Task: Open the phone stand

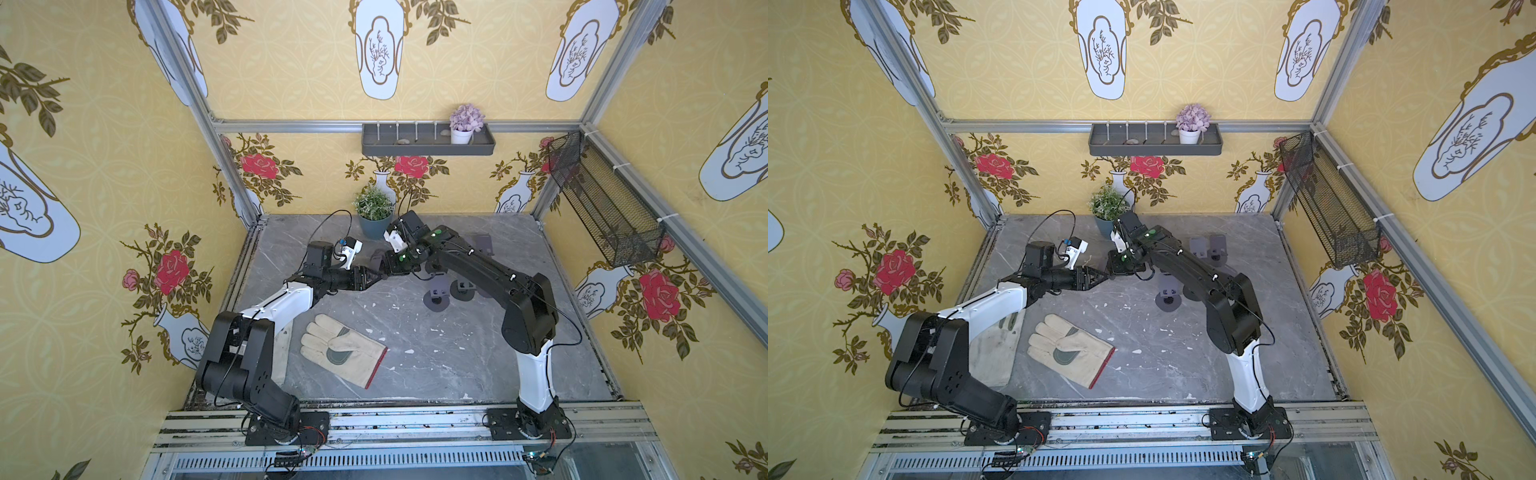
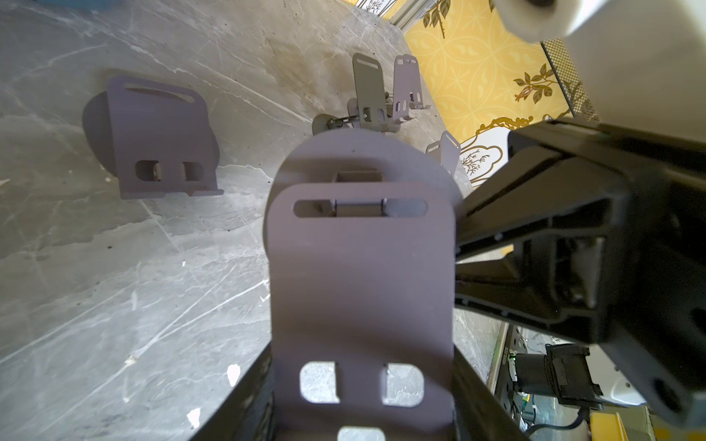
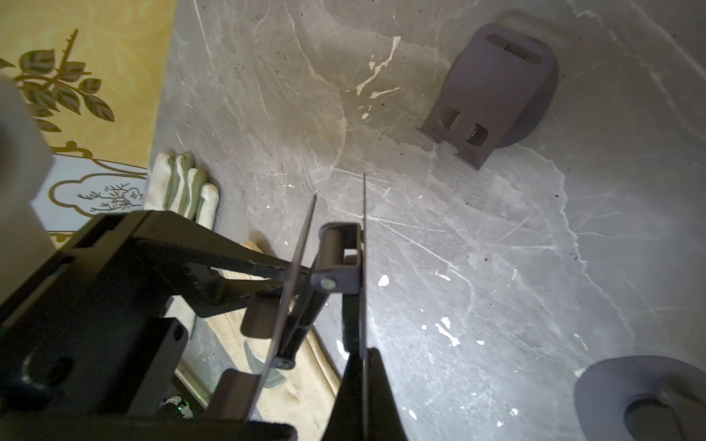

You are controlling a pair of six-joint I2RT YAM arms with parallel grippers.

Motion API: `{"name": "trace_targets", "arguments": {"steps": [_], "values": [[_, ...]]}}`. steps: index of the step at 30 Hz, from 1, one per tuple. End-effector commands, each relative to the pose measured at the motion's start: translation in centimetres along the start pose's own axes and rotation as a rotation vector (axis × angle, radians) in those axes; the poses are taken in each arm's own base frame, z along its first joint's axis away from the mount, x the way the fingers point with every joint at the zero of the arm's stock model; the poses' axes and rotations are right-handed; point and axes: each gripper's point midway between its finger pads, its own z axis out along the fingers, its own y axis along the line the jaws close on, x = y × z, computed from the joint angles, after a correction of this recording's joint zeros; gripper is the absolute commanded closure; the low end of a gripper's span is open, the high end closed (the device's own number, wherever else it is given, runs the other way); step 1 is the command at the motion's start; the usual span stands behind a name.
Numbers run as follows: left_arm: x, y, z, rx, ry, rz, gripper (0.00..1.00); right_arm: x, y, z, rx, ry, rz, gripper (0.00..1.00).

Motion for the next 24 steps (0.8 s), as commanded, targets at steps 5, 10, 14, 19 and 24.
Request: {"name": "trace_targets", "arguments": {"steps": [5, 10, 14, 19, 24], "values": [[-0.6, -0.7, -0.1, 0.046, -0.006, 0.045, 0.82, 1.1, -7.4, -1.6, 0.417, 0.016, -0.058, 0.95], [-0.4, -0.6, -0.1, 0.044, 0.008, 0.052, 0.82, 1.0, -7.9, -2.0, 0.458, 0.013, -0.069, 0.95], [-0.2, -0.6, -0.1, 0.04, 0.016, 0.058, 0.82, 0.9, -8.1, -2.2, 0.473, 0.005, -0.071, 0.95], [0.0, -0.5, 0.0, 0.043, 0.02, 0.052, 0.81, 0.8, -7.1, -2.0, 0.445, 0.001, -0.086, 0.95], [-0.1, -0.6, 0.1, 0.05, 0.022, 0.049, 0.53, 0.1, -2.9, -1.9, 0.24, -0.03, -0.122, 0.92]]}}
